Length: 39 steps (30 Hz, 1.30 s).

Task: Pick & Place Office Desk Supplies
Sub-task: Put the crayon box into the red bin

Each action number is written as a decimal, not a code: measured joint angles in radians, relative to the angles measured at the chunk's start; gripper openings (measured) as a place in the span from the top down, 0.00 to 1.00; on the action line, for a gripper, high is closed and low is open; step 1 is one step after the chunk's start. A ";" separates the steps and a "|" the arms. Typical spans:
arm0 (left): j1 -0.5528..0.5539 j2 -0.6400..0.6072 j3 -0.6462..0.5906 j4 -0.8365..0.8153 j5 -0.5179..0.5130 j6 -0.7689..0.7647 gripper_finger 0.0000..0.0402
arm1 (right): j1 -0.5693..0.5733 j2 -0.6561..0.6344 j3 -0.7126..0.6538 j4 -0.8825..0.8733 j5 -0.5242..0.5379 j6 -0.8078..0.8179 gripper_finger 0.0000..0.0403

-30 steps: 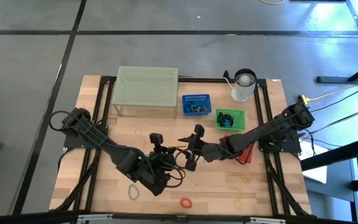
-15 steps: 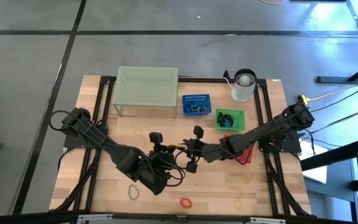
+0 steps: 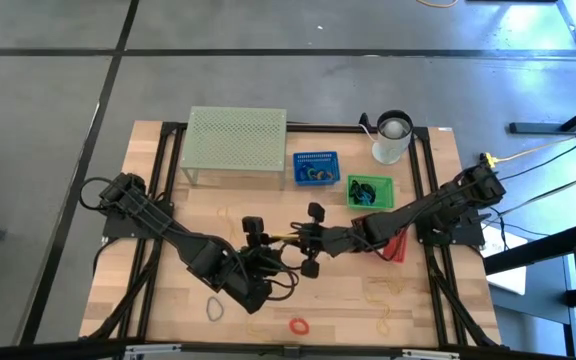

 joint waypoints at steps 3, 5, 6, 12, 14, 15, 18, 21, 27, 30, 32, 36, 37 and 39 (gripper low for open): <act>0.000 0.000 0.000 -0.007 -0.010 0.000 0.60 | -0.013 -0.015 0.000 -0.081 -0.025 0.038 0.92; 0.000 0.000 0.000 -0.008 -0.021 0.000 0.58 | -0.019 -0.036 0.000 -0.159 -0.027 0.066 0.92; 0.000 0.000 0.000 -0.008 -0.023 -0.002 0.57 | -0.021 -0.048 0.000 -0.205 -0.027 0.083 0.92; 0.000 0.000 0.000 -0.032 -0.026 -0.052 0.58 | -0.023 -0.167 0.000 -0.526 -0.030 0.237 0.91; -0.003 0.000 0.000 -0.046 -0.022 -0.072 0.58 | -0.023 -0.204 0.001 -0.641 -0.064 0.304 0.91; -0.003 0.000 0.000 -0.053 -0.020 -0.084 0.59 | -0.023 -0.220 0.000 -0.709 -0.071 0.348 0.91; -0.004 0.000 0.000 -0.084 -0.019 -0.118 0.59 | -0.022 -0.253 0.001 -0.886 -0.078 0.490 0.91; -0.004 0.000 -0.007 -0.094 -0.018 -0.145 0.59 | -0.022 -0.261 0.001 -1.045 -0.120 0.595 0.91; -0.004 0.000 -0.024 -0.112 0.001 -0.159 0.59 | -0.013 -0.255 0.000 -1.212 -0.215 0.681 0.91; -0.004 0.000 -0.024 -0.118 0.000 -0.179 0.59 | -0.001 -0.257 0.000 -1.214 -0.219 0.692 0.91; -0.004 0.000 -0.024 -0.119 -0.003 -0.180 0.60 | 0.007 -0.257 0.000 -1.207 -0.183 0.699 0.91; -0.004 0.000 -0.024 -0.120 -0.005 -0.180 0.59 | 0.015 -0.257 0.000 -1.205 -0.142 0.702 0.91; -0.003 0.000 -0.024 -0.121 -0.005 -0.180 0.59 | 0.016 -0.258 0.000 -1.205 -0.144 0.702 0.91; -0.003 0.000 -0.024 -0.123 -0.004 -0.180 0.59 | 0.021 -0.263 0.002 -1.209 -0.151 0.705 0.91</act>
